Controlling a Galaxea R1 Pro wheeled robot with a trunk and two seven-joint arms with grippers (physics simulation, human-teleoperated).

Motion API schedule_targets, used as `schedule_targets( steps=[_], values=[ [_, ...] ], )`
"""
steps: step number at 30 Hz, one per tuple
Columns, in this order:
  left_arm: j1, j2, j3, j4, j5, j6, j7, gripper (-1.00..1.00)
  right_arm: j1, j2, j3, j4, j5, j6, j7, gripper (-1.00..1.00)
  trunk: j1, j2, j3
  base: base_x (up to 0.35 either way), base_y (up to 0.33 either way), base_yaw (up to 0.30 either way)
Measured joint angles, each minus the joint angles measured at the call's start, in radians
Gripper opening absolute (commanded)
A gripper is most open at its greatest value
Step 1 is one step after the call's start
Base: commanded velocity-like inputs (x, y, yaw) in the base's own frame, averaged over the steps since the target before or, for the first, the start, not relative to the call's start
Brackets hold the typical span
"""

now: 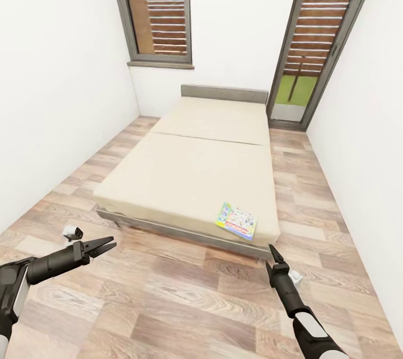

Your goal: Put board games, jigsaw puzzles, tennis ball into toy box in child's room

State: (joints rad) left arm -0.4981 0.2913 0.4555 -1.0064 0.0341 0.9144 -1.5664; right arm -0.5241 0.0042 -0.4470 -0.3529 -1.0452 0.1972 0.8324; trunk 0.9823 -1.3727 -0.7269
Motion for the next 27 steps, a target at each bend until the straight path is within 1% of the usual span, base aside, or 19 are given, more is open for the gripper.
schedule_targets(
  steps=[5, 12, 27],
  values=[
    [0.0, 0.0, 0.0, 0.0, 0.001, 0.0, 0.0, 1.0, 0.0, 0.0, -0.001, 0.0, 0.0, 0.0, 0.0, 1.0, 0.0, 0.0, 0.0, 0.214, 0.008, 0.0],
    [0.0, 0.0, 0.001, 0.0, 0.001, 0.0, 0.0, 1.0, 0.0, -0.001, -0.003, 0.0, 0.0, 0.0, 0.0, 1.0, 0.001, 0.0, 0.0, 0.035, 0.001, 0.0],
    [0.0, 0.0, 0.001, 0.0, 0.001, 0.0, 0.0, 1.0, 0.0, -0.001, -0.005, 0.002, 0.0, 0.0, 0.0, 1.0, 0.058, -0.105, -0.047, 0.001, 0.0, 0.0]
  ],
)
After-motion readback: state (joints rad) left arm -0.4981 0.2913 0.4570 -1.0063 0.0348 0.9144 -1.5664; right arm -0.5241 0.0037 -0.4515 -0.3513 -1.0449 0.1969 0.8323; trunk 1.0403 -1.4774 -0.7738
